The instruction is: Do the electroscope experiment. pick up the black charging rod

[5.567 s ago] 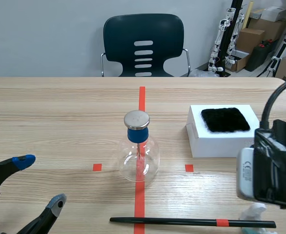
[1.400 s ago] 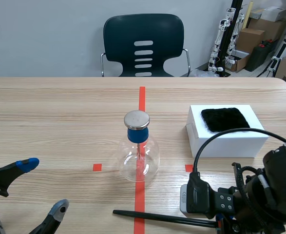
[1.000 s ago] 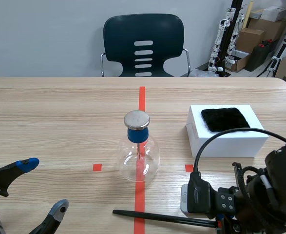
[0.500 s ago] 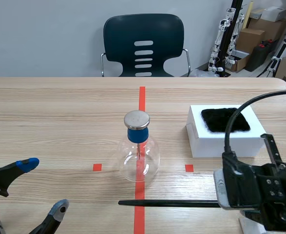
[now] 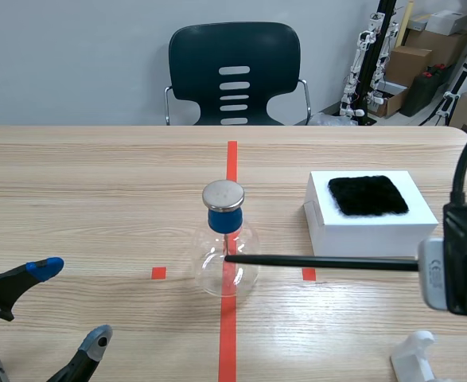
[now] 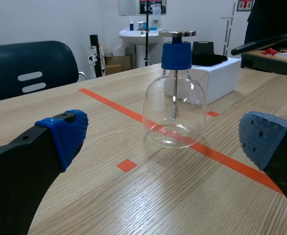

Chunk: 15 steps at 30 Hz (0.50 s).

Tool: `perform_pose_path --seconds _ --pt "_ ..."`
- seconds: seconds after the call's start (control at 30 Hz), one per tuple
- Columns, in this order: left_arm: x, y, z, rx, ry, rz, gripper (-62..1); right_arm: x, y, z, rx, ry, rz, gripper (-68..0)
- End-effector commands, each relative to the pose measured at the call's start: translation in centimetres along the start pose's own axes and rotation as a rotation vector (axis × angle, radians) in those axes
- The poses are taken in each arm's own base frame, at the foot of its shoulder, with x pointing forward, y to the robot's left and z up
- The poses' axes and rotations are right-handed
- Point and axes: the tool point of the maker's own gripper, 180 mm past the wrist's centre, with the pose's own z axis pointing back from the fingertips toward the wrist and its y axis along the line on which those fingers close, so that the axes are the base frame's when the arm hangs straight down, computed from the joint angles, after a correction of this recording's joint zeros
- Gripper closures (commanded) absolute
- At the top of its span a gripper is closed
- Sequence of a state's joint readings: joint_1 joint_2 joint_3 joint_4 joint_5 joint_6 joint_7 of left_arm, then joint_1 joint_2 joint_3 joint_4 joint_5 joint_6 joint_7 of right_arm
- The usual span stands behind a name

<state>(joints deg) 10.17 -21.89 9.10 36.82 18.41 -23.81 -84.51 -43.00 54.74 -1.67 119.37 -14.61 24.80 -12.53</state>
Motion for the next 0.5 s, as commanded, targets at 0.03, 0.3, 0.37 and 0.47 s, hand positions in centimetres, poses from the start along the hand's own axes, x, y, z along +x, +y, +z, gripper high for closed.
perform_pose_path --seconds 0.03,0.3,0.37,0.47 --pt "0.4 0.0 -0.1 0.006 -0.026 0.001 -62.3 1.0 -2.4 1.1 -0.105 -0.023 0.003 -1.3" --pt "0.4 0.0 -0.1 0.006 -0.026 0.0 -62.3 2.0 -4.7 5.1 -0.314 -0.03 0.006 -1.3" --pt "0.4 0.0 -0.1 0.006 -0.026 0.0 -62.3 2.3 -4.6 5.9 -0.344 -0.037 0.017 -1.3" --pt "0.4 0.0 -0.1 0.006 -0.026 0.0 -62.3 2.7 -4.2 6.6 -0.365 -0.041 0.037 -1.3"
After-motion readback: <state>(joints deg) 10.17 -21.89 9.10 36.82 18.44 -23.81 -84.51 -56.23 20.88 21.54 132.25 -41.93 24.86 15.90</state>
